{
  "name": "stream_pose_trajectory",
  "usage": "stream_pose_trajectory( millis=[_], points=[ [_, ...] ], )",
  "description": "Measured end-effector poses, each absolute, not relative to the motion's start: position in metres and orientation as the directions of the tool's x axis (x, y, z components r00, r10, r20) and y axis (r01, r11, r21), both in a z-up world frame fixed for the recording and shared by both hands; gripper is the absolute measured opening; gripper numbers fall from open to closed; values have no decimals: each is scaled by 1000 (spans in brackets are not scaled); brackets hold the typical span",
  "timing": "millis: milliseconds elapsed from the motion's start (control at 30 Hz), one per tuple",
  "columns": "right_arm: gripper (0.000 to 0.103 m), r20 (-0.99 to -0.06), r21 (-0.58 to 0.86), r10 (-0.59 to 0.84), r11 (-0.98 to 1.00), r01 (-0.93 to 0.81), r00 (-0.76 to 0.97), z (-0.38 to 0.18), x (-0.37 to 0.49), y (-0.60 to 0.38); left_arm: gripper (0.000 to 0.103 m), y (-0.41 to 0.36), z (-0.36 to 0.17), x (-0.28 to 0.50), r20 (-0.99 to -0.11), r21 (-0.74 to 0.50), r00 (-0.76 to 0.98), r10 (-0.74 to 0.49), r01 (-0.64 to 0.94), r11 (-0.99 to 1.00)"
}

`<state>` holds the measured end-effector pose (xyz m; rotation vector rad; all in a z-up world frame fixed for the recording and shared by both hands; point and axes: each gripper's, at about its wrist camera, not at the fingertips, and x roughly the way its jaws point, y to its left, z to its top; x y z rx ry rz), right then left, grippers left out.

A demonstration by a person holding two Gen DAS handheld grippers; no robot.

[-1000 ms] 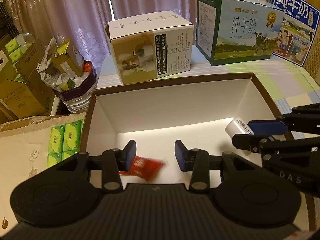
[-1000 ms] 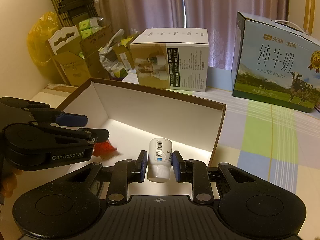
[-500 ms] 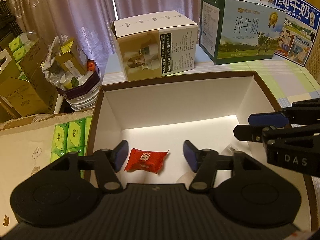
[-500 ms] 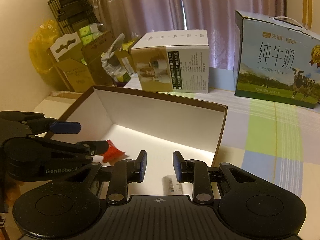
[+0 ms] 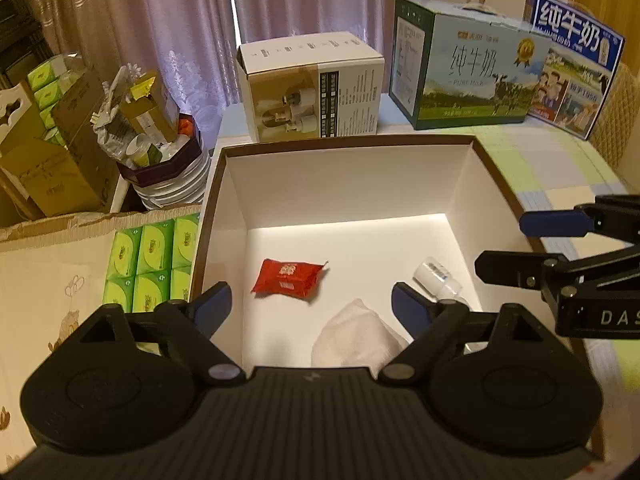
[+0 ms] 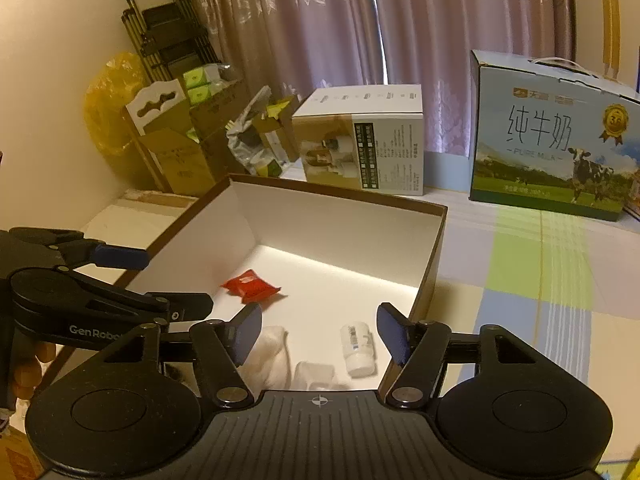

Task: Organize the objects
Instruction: 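Withdraw both tools from the box toward the blue tube and yellow packet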

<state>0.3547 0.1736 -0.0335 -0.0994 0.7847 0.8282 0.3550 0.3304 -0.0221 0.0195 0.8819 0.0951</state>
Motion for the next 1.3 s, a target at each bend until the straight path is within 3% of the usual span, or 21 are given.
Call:
stream_pose_trajectory(
  millis=[800, 1300],
  points=[
    [65, -624, 298, 665, 688, -661, 411, -7, 280, 113, 85, 292, 5, 264, -776, 3, 623, 98, -152, 988],
    [65, -597, 343, 697, 669, -659, 397, 6, 241, 44, 86, 230, 17, 214, -768, 7, 633, 96, -141, 990]
  ],
)
